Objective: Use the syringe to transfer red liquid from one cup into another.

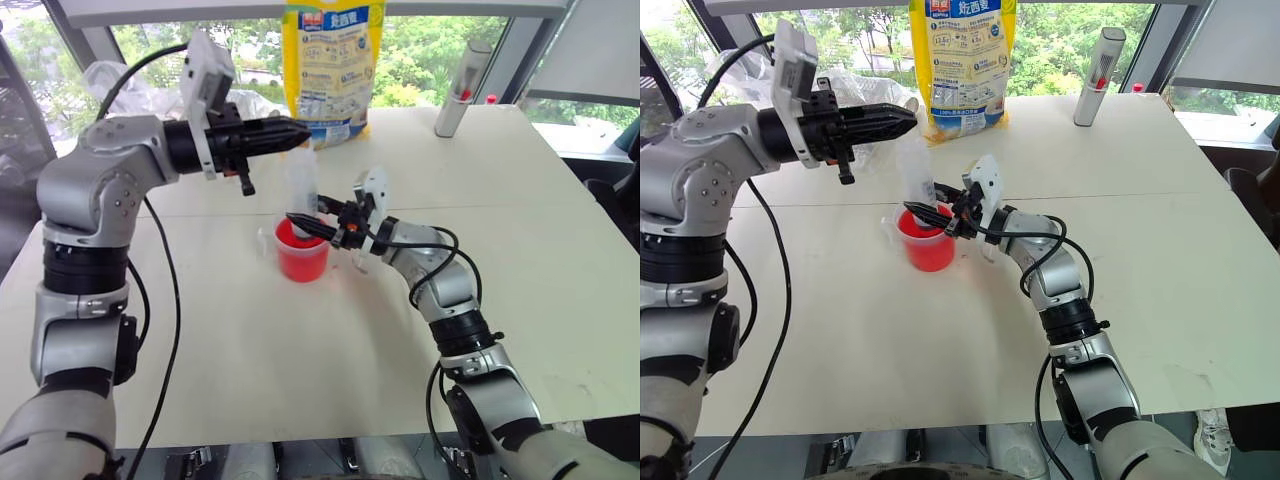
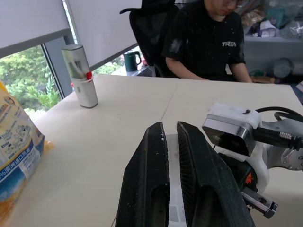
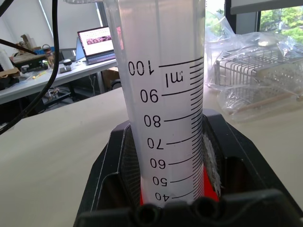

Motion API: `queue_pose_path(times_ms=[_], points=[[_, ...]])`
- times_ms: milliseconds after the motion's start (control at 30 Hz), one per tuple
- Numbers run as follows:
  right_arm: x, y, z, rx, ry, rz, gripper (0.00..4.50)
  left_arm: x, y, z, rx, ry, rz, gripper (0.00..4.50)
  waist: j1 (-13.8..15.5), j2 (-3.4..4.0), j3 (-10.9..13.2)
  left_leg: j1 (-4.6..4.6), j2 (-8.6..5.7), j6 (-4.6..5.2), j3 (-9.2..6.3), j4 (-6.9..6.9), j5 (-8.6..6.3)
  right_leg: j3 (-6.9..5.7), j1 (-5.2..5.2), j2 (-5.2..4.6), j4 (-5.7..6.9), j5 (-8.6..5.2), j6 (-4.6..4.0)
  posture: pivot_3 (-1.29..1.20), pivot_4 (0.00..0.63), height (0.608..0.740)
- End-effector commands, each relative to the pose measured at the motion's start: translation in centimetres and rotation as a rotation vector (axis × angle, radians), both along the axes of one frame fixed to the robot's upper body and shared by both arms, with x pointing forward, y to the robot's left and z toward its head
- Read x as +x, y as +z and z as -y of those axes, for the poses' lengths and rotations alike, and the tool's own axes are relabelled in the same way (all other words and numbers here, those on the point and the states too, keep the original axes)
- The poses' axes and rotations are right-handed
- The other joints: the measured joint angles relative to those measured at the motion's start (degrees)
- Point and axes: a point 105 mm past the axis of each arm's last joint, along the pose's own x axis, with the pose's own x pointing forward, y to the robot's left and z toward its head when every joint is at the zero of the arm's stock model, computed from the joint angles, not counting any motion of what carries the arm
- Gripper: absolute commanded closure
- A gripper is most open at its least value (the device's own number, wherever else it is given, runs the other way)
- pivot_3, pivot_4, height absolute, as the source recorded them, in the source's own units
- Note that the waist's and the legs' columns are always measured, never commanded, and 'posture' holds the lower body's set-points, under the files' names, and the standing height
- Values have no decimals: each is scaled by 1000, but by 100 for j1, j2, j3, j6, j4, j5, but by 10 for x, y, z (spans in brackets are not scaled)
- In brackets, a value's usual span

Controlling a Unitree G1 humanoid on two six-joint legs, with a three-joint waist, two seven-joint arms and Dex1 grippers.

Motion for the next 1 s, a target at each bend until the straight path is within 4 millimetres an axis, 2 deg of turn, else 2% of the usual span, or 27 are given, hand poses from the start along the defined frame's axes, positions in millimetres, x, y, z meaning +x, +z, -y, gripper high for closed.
queue_pose_path(times_ms=[33, 600, 700, 833, 1000], points=[[-17, -11, -21, -55, 106, -8, 3086, -12, 57, -7, -108, 24, 207, 4445, -1, 0, 0, 0, 0, 0, 0, 0, 0, 0, 0, 1, 0, 0, 0, 0, 150, 740], [-18, -11, -21, -60, 111, -11, 3086, -13, 64, -7, -121, 25, 226, 4445, -2, 0, 0, 0, 0, 0, 0, 0, 0, 0, 0, 0, 0, 0, 0, 0, 150, 740], [-19, -10, -21, -59, 111, -8, 3086, -14, 61, -7, -114, 27, 224, 4445, -1, 0, 0, 0, 0, 0, 0, 0, 0, 0, 0, 0, 0, 0, 0, 0, 150, 740], [-20, -4, -19, -52, 109, 13, 3086, -12, 47, -9, -52, 39, 214, 4445, -2, 0, 0, 0, 0, 0, 0, 0, 0, 0, 0, 0, 0, 0, 0, 0, 150, 740], [-22, 3, -19, -46, 112, 34, 3086, -14, 42, -11, -46, 47, 202, 4445, 1, 0, 0, 0, 1, 0, -1, 0, 0, 0, 0, -1, 0, 0, 0, 0, 150, 740]])
